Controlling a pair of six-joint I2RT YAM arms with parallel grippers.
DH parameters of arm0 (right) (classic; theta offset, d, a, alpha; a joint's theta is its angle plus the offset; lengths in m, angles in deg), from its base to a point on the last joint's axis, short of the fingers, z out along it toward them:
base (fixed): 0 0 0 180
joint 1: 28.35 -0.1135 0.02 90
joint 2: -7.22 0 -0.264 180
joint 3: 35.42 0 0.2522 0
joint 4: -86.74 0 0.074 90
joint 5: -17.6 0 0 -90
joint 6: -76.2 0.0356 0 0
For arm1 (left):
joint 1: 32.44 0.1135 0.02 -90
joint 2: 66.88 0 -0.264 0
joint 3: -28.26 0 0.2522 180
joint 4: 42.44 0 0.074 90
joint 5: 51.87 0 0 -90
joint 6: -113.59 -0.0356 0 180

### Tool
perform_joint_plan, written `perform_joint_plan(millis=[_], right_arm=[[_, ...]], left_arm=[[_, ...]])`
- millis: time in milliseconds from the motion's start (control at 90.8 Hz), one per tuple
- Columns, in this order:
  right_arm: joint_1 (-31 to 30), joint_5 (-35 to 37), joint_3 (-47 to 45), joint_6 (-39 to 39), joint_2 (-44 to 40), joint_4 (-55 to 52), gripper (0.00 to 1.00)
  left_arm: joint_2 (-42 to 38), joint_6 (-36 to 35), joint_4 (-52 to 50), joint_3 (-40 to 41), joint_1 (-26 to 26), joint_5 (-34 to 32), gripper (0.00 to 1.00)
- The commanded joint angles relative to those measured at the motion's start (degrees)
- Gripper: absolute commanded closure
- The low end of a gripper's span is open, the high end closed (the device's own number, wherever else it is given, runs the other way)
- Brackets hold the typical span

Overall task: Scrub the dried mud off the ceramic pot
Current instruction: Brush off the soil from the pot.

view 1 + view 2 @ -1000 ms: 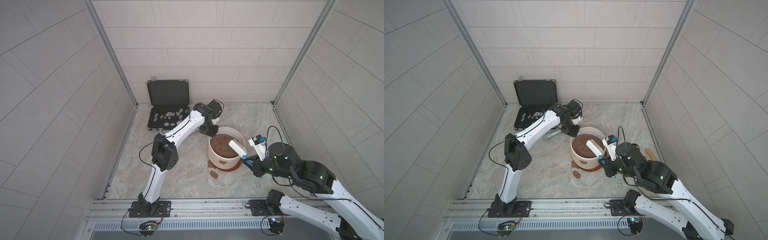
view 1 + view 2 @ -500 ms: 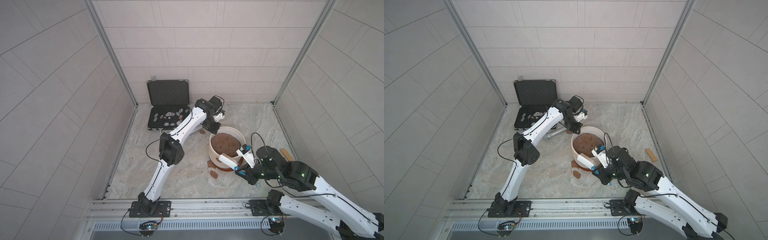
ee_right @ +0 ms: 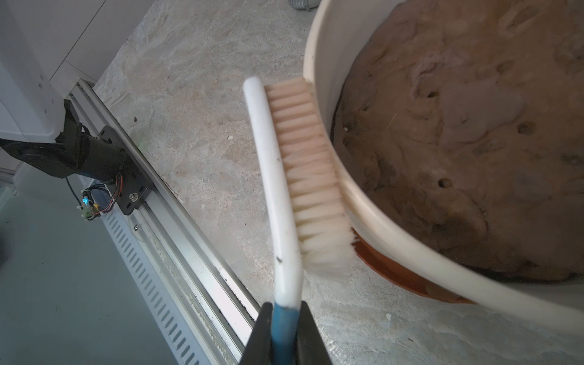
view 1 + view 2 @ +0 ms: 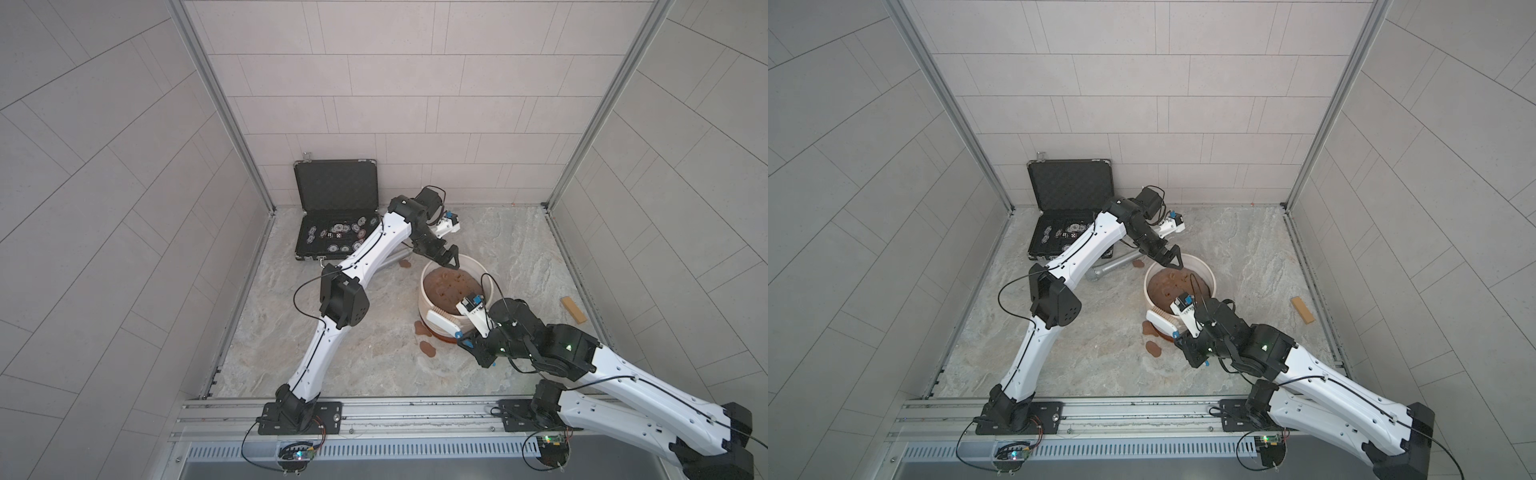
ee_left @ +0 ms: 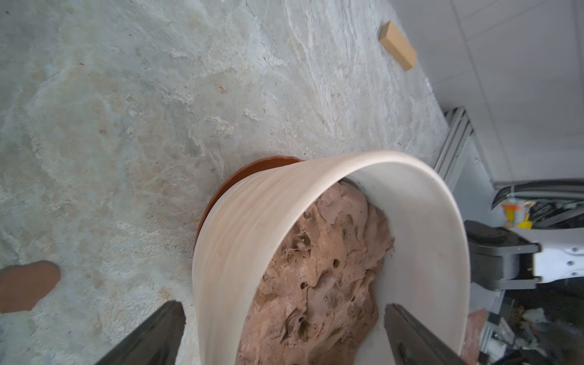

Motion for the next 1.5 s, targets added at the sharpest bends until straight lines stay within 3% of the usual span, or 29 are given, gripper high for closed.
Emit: perform_joint_plan(millis=[0, 275, 550, 660, 892, 958, 1134, 1255, 1486], right_arm=[[0.63, 10.75, -1.93, 3.07, 0.07, 2.11, 1.00], [0.63, 9.64, -10.75, 4.66, 0.78, 9.17, 1.00], [0.63, 10.74, -20.95, 8.11, -3.65, 16.73, 1.00], [0.68, 8.18, -22.92, 8.75, -3.12, 19.09, 1.00], [0.44, -2.33, -20.63, 4.10, 2.15, 22.51, 1.00], [-1.95, -7.85, -17.73, 0.85, 3.07, 23.18, 1.00], [-6.79, -11.77, -10.48, -3.57, 0.17, 22.11, 1.00], [-6.84, -8.10, -4.66, -4.93, -1.64, 16.19, 1.00], [-6.20, 7.10, 3.25, -0.86, -0.91, 8.56, 1.00]], left_arm=[[-8.38, 2.93, 1.84, 5.93, 5.53, 5.75, 0.00], [-22.16, 1.63, 2.35, 23.41, 11.63, 8.33, 0.00], [-31.08, 2.65, 6.04, 38.08, 13.15, 9.15, 0.00], [-33.86, 2.40, 7.22, 42.36, 13.49, 8.57, 0.00], [-35.25, 3.27, 8.43, 44.62, 14.25, 8.47, 0.00], [-34.90, 3.49, 8.43, 44.48, 14.32, 8.68, 0.00], [-34.34, 3.85, 8.82, 44.81, 14.45, 8.51, 0.00], [-34.10, 4.21, 9.17, 44.84, 14.61, 8.36, 0.00], [-34.29, 5.30, 9.50, 44.62, 16.54, 7.55, 0.00]])
